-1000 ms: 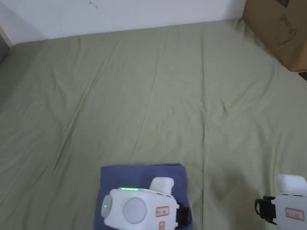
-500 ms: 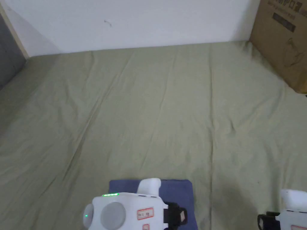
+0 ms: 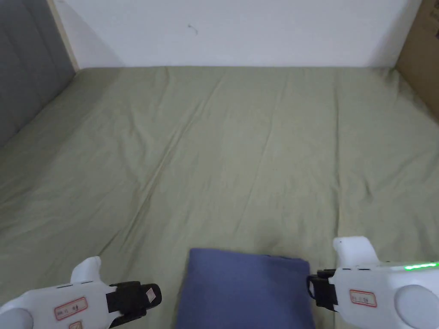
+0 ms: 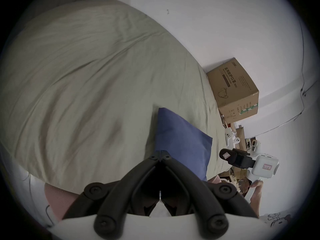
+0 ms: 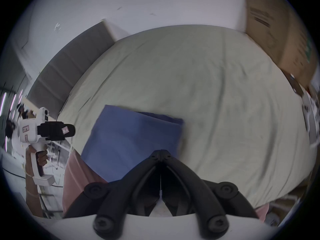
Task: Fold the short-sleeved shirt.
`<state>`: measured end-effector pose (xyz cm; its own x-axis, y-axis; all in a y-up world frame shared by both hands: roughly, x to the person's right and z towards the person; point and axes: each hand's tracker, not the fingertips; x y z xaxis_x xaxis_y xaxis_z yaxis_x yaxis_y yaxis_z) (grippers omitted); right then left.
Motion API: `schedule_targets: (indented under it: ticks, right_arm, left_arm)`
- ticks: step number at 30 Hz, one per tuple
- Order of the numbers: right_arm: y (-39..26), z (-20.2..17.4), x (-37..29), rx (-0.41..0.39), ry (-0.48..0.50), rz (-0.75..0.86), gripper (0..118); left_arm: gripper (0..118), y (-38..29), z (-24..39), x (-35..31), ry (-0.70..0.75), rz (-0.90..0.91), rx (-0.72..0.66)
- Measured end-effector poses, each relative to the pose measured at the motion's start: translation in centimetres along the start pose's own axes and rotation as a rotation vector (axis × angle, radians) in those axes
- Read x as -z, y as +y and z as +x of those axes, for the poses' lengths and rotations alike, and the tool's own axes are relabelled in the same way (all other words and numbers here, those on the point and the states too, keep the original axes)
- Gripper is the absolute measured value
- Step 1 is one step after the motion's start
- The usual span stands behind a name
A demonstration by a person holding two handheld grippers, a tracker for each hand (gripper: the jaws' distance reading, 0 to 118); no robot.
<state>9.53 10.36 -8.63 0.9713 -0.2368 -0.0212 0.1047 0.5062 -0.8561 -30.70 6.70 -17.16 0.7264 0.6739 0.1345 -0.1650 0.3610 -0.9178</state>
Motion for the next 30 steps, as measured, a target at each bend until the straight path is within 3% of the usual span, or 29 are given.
schedule_targets:
  ticks: [4, 6, 8, 12, 13, 16, 19, 23, 26, 30]
  right_arm:
    - [0.3, -1.8, 4.0, -0.066, 0.005, -0.059, 0]
    - [-0.5, -2.6, 6.4, -0.177, -0.144, -0.130, 0]
    - [-1.4, -2.9, 7.8, -0.261, -0.152, -0.160, 0]
    - [-0.4, -2.1, 7.1, -0.136, -0.101, -0.139, 0]
    - [-0.2, -1.7, 7.1, -0.104, -0.083, -0.139, 0]
    - [-0.2, -0.5, 6.9, -0.007, -0.034, -0.137, 0]
    - [-0.2, 0.0, 7.0, 0.026, -0.020, -0.134, 0]
    - [-0.2, -0.3, 6.9, 0.022, -0.021, -0.136, 0]
    - [-0.2, -0.3, 6.9, 0.021, -0.017, -0.142, 0]
    - [-0.1, -0.4, 6.7, 0.035, -0.001, -0.146, 0]
  left_arm:
    - [0, -0.7, -1.7, 1.0, 0.004, -0.013, -0.019]
    - [0, -1.0, -2.0, 1.6, -0.017, -0.024, -0.042]
    - [0, -1.3, -2.1, 2.0, -0.028, -0.031, -0.044]
    - [0, -1.0, -2.1, 3.4, -0.067, -0.110, -0.030]
    - [5, -0.8, -2.2, 3.8, -0.073, -0.126, -0.026]
    - [52, -0.3, -1.3, 5.1, -0.080, -0.167, -0.015]
    - [59, 0.7, -1.6, 6.2, -0.080, -0.202, -0.016]
    - [77, 2.1, -2.2, 6.8, -0.109, -0.225, -0.009]
    - [82, 2.7, -1.3, 6.0, -0.090, -0.218, 0.044]
    - [112, 3.9, -1.9, 5.6, -0.087, -0.202, 0.039]
